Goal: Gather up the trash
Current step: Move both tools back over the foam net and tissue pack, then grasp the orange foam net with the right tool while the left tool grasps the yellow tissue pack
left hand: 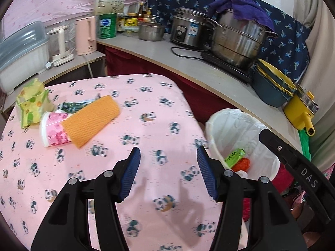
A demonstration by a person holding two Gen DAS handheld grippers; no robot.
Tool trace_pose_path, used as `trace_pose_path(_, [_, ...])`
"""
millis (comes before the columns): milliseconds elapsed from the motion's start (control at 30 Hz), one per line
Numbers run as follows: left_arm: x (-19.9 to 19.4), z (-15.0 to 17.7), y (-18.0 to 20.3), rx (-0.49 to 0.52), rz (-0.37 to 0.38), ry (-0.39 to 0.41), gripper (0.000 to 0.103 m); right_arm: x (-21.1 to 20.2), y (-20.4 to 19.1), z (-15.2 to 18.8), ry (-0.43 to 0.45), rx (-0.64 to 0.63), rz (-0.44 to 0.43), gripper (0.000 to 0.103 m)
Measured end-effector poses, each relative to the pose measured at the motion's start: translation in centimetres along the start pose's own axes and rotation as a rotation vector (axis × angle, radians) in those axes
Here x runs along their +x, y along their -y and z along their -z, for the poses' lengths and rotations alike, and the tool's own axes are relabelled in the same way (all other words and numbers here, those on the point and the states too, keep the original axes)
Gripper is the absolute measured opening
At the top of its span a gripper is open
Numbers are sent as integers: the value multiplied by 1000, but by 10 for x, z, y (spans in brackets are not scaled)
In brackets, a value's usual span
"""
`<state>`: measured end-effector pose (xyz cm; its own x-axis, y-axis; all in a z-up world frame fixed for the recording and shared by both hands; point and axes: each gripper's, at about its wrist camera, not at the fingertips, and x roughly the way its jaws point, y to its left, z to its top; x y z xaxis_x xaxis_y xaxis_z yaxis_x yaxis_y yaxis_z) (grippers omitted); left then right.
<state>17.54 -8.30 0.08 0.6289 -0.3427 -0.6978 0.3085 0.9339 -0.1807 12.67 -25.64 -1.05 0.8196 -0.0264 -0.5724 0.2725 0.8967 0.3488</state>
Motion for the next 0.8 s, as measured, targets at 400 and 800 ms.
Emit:
trace_pose_path(400, [-20,12,-91,-96,-110,4,61,26,-83,32,-90,-101,-92,43])
trace_pose_path(800, [-25,16,-173,-125,-208,8,63,83,-152,62,-229,-117,-160,47])
